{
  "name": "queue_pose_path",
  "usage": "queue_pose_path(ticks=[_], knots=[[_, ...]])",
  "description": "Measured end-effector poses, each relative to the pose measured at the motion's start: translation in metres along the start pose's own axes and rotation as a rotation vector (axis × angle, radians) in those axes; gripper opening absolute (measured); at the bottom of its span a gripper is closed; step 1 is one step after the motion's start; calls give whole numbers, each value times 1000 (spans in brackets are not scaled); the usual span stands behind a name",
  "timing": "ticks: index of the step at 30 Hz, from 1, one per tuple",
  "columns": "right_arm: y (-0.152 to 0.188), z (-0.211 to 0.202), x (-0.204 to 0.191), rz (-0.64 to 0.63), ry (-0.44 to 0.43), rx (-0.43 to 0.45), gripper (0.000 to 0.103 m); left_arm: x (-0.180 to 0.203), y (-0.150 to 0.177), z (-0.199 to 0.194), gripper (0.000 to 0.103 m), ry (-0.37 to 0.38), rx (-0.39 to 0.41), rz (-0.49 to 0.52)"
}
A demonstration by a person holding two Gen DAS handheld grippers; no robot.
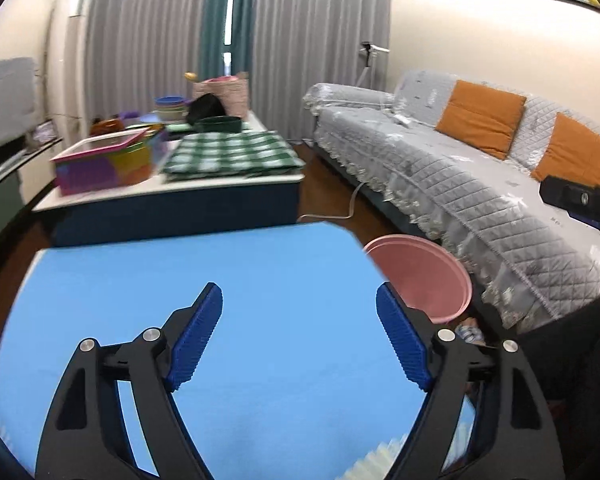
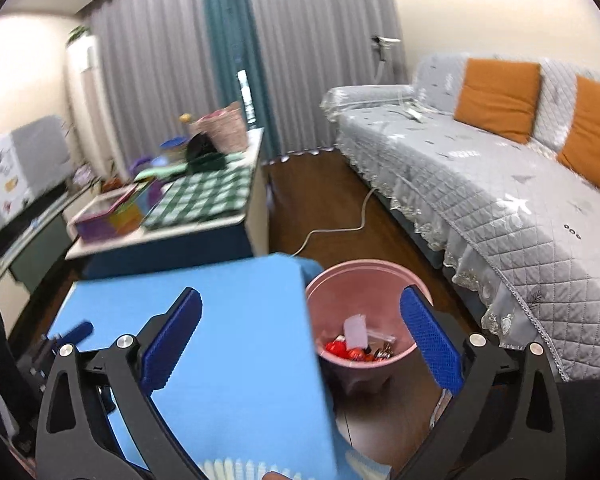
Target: Collect trash
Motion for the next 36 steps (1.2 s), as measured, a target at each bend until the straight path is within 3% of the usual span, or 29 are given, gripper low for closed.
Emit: queue_pose_path(ticks=[3, 5, 10, 22, 36], knots=[[21, -8, -20, -25, -2, -28, 98, -15, 5, -25, 88, -17, 20, -50], [38, -10, -29, -33, -5, -61, 98, -23, 13, -43, 95, -70, 58, -30], [74, -17, -49, -93, 15, -98, 98, -44, 42, -66, 95, -178, 26, -23], [84, -4, -83, -170, 38, -101, 98, -62, 61, -58, 95, -180, -28, -96], [86, -2, -89, -190, 63, -111, 98, -65, 60, -57, 95, -173, -9, -128]])
Point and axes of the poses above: each gripper's, at about its wrist camera, not at the fingertips, and z roughly the way its jaws point, x to its right, y to its underside, the point moved 5 cm from there along z, roughly the way its jaws point, and after that the axes turned 11 degrees about -z, right-handed, at the moved point
